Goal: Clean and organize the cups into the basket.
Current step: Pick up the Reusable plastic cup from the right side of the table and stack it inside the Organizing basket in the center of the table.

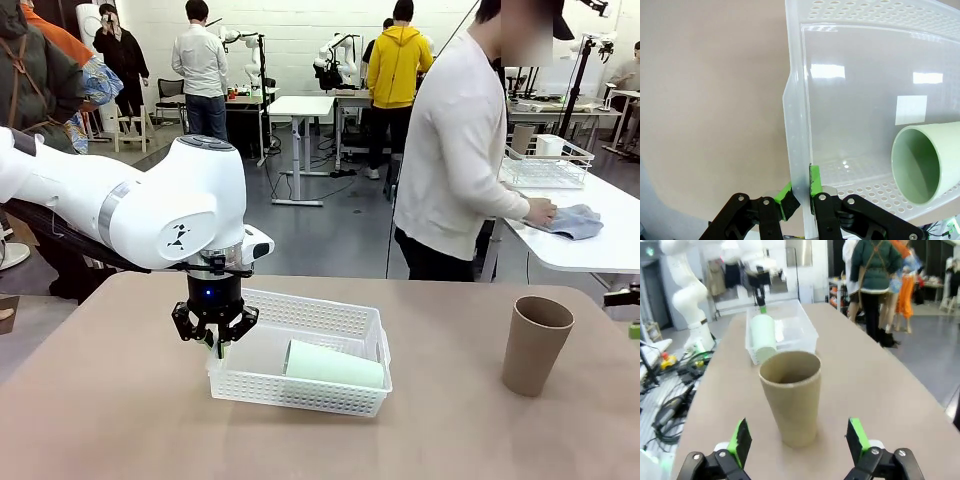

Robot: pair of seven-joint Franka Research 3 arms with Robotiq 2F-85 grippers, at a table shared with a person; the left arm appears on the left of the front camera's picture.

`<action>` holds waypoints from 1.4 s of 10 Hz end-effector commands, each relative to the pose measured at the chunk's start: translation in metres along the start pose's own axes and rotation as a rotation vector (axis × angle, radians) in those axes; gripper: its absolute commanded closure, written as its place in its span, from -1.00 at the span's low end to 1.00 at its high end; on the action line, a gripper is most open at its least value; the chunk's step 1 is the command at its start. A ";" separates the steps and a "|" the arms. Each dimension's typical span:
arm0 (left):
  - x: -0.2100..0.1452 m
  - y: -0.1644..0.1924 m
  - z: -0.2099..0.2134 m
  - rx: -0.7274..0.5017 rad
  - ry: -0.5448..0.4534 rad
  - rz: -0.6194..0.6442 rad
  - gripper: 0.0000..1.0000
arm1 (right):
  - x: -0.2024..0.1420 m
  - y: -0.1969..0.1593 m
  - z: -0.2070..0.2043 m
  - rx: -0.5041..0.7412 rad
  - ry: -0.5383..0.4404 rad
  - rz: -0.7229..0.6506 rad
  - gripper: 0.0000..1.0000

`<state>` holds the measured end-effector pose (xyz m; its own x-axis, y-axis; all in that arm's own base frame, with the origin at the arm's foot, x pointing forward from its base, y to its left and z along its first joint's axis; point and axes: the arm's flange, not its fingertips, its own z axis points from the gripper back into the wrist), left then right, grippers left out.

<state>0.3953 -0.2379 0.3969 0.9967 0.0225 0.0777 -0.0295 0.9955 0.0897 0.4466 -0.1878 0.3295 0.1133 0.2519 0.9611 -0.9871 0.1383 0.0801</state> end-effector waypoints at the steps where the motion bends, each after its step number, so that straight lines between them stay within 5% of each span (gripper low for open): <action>1: -0.001 -0.003 0.002 0.001 -0.006 0.022 1.00 | -0.025 -0.020 -0.009 0.026 0.068 -0.010 -1.00; 7: -0.001 -0.003 0.002 0.001 -0.006 0.022 1.00 | -0.056 -0.033 -0.048 0.100 0.174 -0.029 -1.00; 14: -0.001 -0.003 0.002 0.001 -0.006 0.022 1.00 | -0.037 -0.033 -0.106 0.179 0.175 0.059 -1.00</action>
<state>0.3953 -0.2379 0.3969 0.9967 0.0226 0.0776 -0.0295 0.9955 0.0898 0.4931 -0.1050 0.2653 0.0837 0.4043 0.9108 -0.9928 -0.0453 0.1113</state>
